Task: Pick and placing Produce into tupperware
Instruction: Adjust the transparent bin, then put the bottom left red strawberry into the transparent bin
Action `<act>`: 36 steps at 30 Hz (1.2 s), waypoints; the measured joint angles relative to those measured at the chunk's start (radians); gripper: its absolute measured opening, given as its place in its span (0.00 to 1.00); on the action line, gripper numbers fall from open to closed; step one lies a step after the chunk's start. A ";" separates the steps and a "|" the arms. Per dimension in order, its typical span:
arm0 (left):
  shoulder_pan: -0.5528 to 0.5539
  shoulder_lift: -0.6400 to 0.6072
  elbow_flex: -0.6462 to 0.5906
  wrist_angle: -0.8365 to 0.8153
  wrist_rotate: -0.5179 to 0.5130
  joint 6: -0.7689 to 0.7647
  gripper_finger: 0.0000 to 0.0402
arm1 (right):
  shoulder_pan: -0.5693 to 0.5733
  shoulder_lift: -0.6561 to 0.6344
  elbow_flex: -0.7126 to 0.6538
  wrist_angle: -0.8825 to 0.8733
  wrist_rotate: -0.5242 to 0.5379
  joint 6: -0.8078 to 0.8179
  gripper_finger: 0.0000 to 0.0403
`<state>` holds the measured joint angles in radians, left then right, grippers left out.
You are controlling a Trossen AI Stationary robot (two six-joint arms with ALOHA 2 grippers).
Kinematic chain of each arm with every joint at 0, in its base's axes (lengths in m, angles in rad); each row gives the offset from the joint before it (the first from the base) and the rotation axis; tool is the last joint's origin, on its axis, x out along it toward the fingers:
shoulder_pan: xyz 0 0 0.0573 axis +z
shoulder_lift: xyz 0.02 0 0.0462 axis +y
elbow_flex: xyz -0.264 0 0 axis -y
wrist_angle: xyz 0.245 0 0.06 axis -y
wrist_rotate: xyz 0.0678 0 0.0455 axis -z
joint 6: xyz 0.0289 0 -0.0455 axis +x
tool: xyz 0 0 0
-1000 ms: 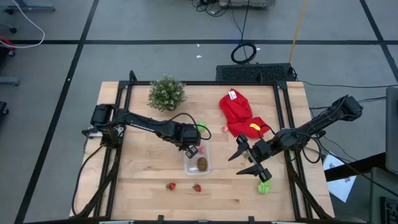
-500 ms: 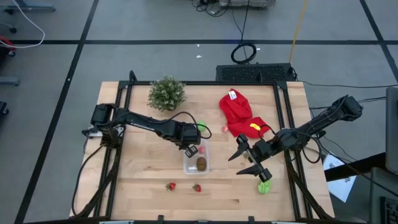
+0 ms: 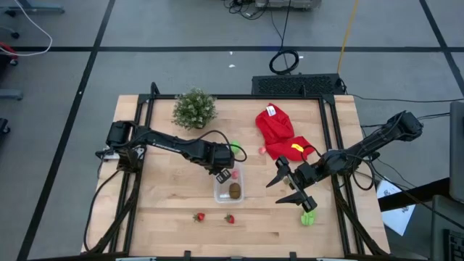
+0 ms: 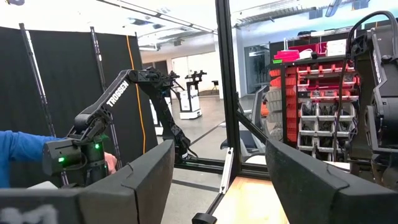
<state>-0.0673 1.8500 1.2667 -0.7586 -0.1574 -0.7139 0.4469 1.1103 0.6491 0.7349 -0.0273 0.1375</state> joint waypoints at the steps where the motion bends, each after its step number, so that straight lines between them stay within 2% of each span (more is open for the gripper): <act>1: 0.000 0.000 0.000 0.000 0.000 0.000 0.27 | 0.000 0.000 0.000 0.000 0.000 0.000 0.60; 18: 0.001 -0.022 0.002 -0.009 -0.007 0.006 0.41 | 0.000 0.000 0.000 0.000 0.000 0.000 0.60; 27: -0.007 -0.183 0.002 -0.061 -0.008 -0.046 0.47 | 0.000 0.000 0.001 0.002 0.000 0.000 0.60; 31: -0.056 -0.262 0.003 -0.078 -0.006 -0.123 0.49 | -0.002 0.000 0.001 -0.017 0.001 0.004 0.60; 36: -0.194 -0.314 0.002 -0.125 0.001 -0.257 0.51 | -0.014 0.000 0.001 -0.077 0.003 0.007 0.60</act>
<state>-0.2612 1.5363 1.2688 -0.8836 -0.1567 -0.9707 0.4326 1.1106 0.6498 0.6583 -0.0239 0.1446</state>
